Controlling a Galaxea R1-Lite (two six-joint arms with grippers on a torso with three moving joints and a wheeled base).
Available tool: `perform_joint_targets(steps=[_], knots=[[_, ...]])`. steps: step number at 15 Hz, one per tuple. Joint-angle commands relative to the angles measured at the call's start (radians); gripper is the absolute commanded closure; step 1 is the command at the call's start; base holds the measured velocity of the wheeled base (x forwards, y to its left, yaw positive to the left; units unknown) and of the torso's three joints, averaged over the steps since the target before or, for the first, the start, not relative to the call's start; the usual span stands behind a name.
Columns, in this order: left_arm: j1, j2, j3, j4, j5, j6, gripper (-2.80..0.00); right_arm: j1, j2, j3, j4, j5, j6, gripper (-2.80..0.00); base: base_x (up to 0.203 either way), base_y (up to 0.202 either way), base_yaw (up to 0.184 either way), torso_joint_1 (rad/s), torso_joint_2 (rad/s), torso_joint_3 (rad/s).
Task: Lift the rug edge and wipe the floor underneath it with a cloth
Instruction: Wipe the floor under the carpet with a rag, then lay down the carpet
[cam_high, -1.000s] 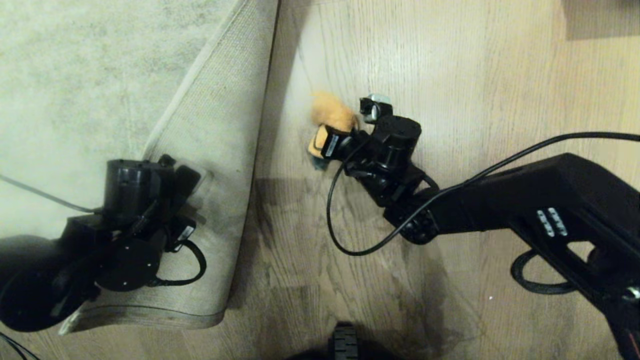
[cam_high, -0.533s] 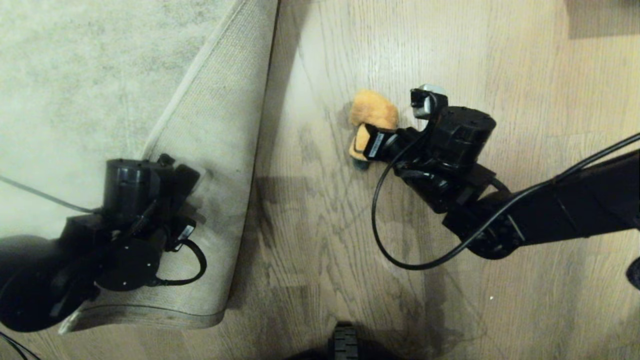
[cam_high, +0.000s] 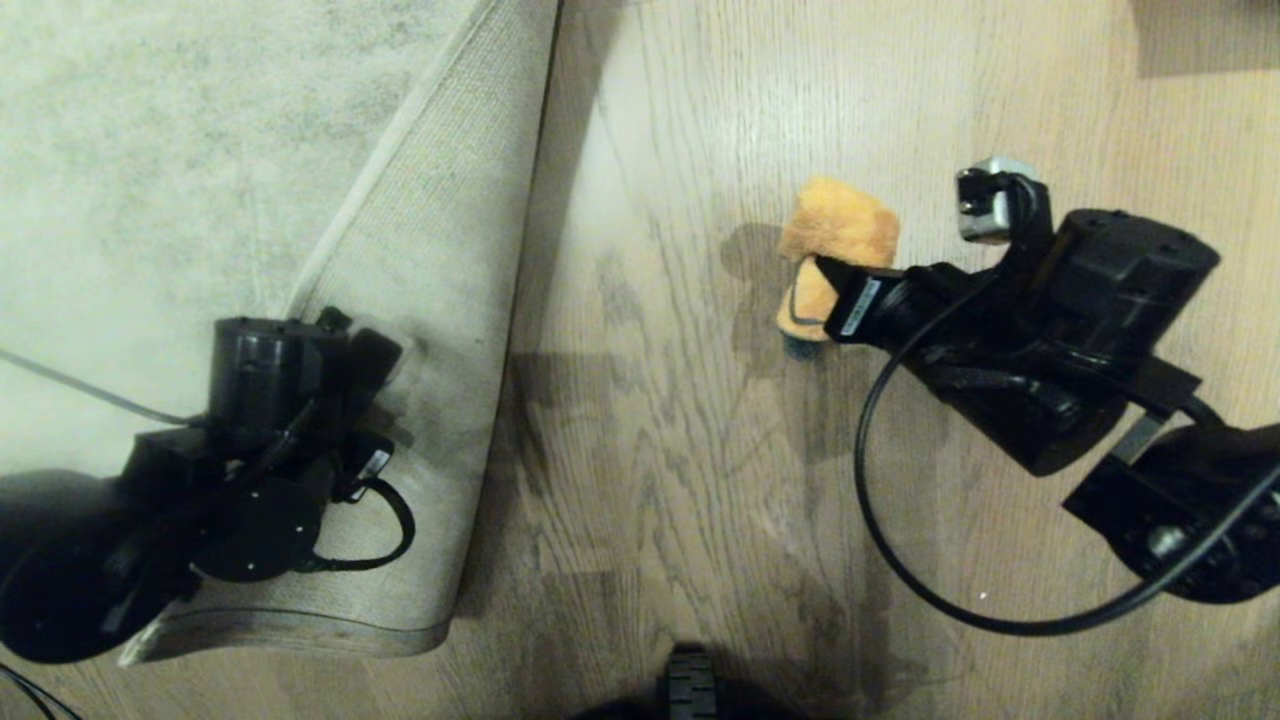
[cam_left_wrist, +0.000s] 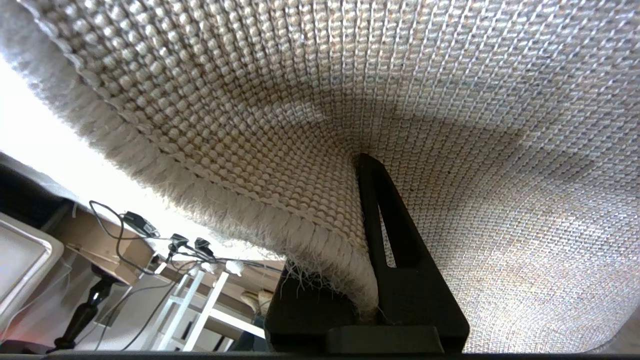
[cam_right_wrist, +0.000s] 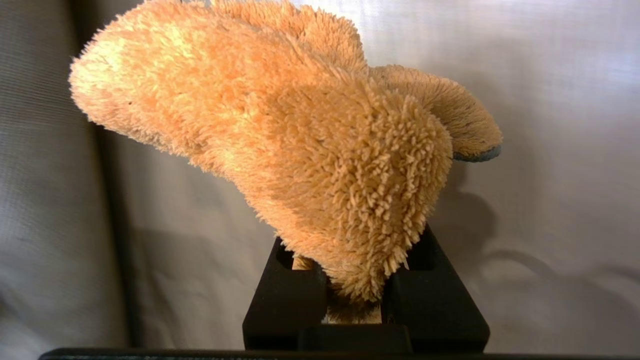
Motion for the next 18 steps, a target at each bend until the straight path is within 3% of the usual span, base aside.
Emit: perform_joint_targets(steps=[1,9,18], knots=[[0.000,0.002,0.002,-0.003,0.005,0.001,0.00,-0.053,-0.152,0.125,-0.007,0.000,0.000,0.00,0.000,0.000,0.000,0.000,0.00,0.000],[0.002,0.002,-0.001,-0.003,0.005,0.000,0.00,-0.387,-0.487,0.428,-0.004,0.061,-0.034,0.00,0.000,0.000,0.000,0.000,0.00,0.000],[-0.018,0.002,-0.002,-0.003,0.005,0.003,0.00,-0.472,-0.815,0.722,0.007,0.053,-0.132,0.00,0.000,0.000,0.000,0.000,0.00,0.000]])
